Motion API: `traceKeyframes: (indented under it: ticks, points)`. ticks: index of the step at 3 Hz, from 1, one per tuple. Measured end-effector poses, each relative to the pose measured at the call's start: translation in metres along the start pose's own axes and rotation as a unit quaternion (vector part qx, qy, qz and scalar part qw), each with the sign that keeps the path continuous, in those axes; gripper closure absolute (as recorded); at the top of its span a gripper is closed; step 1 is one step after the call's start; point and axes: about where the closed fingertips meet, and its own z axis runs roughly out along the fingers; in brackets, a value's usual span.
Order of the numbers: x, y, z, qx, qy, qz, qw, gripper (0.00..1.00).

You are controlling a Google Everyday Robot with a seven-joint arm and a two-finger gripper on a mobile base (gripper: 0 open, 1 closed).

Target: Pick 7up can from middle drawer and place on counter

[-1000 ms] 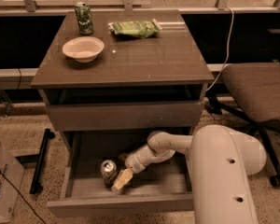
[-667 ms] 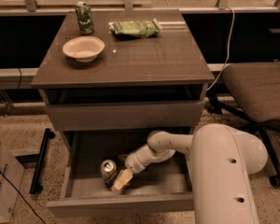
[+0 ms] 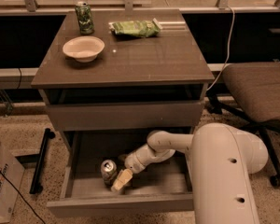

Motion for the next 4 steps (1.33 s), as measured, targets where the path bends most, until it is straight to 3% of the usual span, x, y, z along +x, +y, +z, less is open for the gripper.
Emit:
traceKeyframes:
  ticks: [4]
  points:
    - [-0.0017, 0.0003, 0.0015, 0.0, 0.0, 0.0, 1.0, 0.0]
